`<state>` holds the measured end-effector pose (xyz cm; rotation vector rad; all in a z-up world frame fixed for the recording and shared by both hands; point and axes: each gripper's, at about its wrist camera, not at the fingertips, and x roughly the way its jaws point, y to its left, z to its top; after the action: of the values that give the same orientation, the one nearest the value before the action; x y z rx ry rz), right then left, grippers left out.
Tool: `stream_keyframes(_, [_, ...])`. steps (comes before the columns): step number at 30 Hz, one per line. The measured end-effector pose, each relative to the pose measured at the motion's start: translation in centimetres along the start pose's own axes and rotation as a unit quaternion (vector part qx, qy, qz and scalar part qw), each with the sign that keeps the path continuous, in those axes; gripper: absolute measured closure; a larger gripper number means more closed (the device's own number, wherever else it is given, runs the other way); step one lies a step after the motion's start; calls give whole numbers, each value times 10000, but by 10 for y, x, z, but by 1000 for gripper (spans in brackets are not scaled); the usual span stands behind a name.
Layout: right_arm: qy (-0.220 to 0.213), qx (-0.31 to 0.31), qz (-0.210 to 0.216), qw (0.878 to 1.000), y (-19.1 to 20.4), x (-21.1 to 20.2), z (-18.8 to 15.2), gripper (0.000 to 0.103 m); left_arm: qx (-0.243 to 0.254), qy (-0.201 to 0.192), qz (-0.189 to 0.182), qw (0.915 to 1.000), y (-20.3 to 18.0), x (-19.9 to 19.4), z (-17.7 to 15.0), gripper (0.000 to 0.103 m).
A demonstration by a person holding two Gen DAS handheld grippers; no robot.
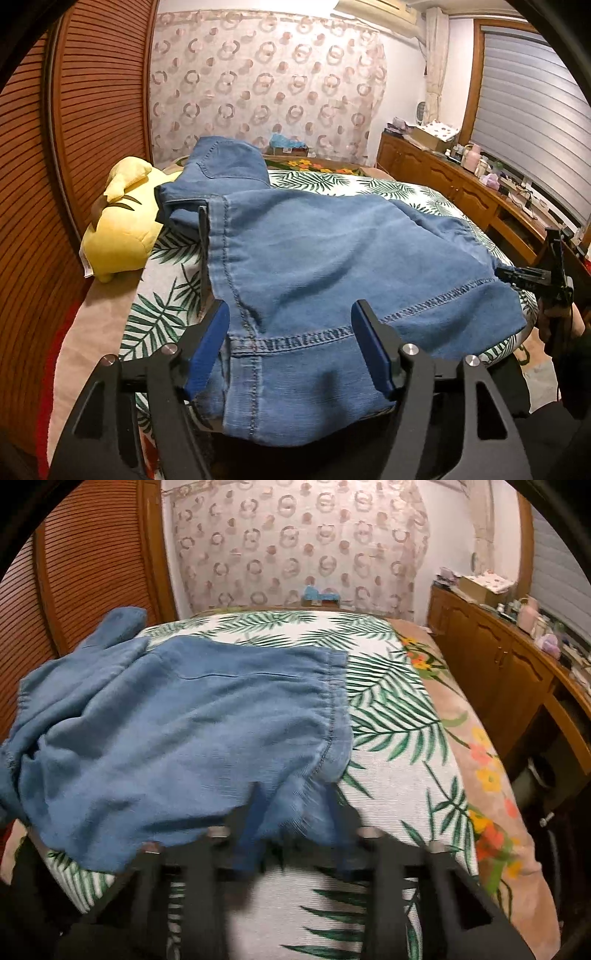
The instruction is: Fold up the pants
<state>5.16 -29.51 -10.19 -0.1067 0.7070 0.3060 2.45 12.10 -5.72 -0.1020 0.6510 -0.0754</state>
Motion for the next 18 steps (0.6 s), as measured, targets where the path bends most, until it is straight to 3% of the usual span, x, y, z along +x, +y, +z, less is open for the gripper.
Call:
stream_keyframes(5, [-154,197,40,9997,-15,-10,0,87,29,15,-48,10000,-6,3,0,34])
stream_keyframes(11, [-721,482,-509,9949,-62,-51,9,88,149,-19,-142,9998,-20,3,0,34])
stream_keyframes(18, [-669,435,-686,9944,-79,-53,6,88,176,57,-174,9997,-26,9,0,34])
